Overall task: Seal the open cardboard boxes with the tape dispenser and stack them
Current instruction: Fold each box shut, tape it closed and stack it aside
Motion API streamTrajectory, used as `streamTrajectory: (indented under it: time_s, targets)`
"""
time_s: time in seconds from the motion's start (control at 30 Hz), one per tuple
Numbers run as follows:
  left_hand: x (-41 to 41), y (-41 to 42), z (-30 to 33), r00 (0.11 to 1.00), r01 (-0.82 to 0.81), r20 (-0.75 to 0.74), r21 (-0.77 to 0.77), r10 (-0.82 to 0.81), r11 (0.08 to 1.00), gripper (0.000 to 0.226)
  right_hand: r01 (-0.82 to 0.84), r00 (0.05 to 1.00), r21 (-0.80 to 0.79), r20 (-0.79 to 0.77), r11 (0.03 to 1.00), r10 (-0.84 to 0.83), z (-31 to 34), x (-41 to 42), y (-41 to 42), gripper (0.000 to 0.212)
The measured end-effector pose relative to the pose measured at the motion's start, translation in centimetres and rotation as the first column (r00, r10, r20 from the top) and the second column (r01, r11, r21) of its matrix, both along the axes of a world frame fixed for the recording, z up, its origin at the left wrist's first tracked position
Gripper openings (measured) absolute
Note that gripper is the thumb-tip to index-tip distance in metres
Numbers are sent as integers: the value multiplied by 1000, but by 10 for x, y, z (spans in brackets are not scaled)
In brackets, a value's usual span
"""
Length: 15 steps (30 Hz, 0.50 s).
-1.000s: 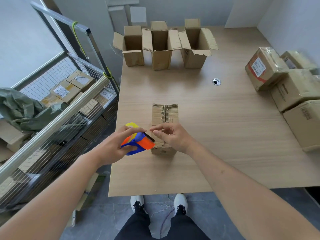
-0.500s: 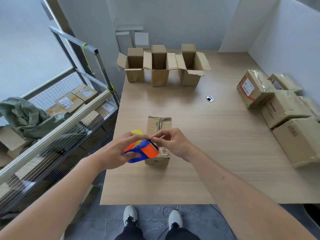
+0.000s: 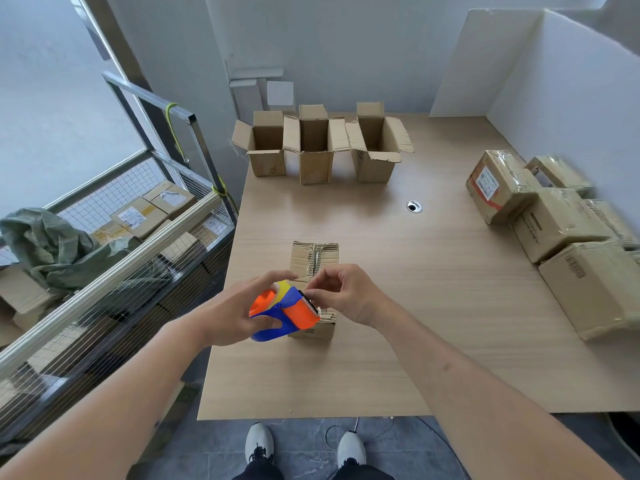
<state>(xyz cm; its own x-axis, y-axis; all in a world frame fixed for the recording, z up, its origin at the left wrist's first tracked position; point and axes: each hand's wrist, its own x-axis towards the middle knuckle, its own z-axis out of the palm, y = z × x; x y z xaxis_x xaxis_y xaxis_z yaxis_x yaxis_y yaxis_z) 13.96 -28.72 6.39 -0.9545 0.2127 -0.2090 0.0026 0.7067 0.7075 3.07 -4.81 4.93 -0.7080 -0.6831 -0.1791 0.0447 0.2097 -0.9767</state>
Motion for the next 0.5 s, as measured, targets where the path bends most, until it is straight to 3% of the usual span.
streamTrajectory:
  time_s: [0.2, 0.5]
  targets:
    - [-3, 0, -1, 998, 67, 20, -21, -66, 998, 68, 93, 995, 82, -52, 992, -89, -6, 0, -4, 15]
    - [-3, -4, -21, 986, 126, 122, -142, -109, 982, 60, 273, 951, 138, 110, 952, -289, -36, 19, -4, 8]
